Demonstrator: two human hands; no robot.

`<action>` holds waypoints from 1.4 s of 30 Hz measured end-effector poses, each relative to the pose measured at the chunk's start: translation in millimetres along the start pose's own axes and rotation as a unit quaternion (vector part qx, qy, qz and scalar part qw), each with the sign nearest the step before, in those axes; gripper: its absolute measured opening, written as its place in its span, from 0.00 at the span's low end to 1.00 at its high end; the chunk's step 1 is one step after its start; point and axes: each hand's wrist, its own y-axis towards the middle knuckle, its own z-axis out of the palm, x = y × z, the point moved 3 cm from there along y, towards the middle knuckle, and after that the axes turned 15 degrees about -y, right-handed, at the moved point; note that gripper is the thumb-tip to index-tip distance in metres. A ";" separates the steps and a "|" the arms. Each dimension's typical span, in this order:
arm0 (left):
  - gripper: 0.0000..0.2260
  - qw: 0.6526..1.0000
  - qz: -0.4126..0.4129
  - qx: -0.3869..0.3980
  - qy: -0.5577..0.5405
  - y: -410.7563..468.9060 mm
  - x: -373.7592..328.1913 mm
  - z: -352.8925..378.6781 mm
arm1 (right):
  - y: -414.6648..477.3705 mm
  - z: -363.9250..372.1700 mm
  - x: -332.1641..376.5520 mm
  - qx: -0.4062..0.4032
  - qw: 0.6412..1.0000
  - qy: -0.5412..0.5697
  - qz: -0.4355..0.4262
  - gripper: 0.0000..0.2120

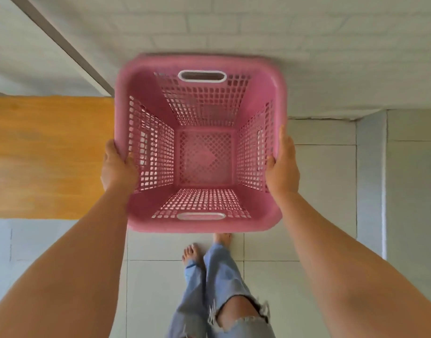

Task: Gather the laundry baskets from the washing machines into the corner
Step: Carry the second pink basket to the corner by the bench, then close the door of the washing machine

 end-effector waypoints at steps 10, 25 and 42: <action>0.32 0.966 -0.015 0.193 0.170 -27.5 25.1 24.7 | -63.7 29.3 -17.3 0.105 0.979 -0.172 -0.034 0.34; 0.28 0.916 0.235 0.229 0.231 -204.6 1.5 -33.4 | -260.9 -62.2 -46.9 0.050 0.989 -0.131 0.045 0.29; 0.22 0.729 0.520 0.336 0.292 -494.4 -30.9 3.5 | -581.1 -109.3 -218.1 -0.037 0.936 0.008 0.350 0.27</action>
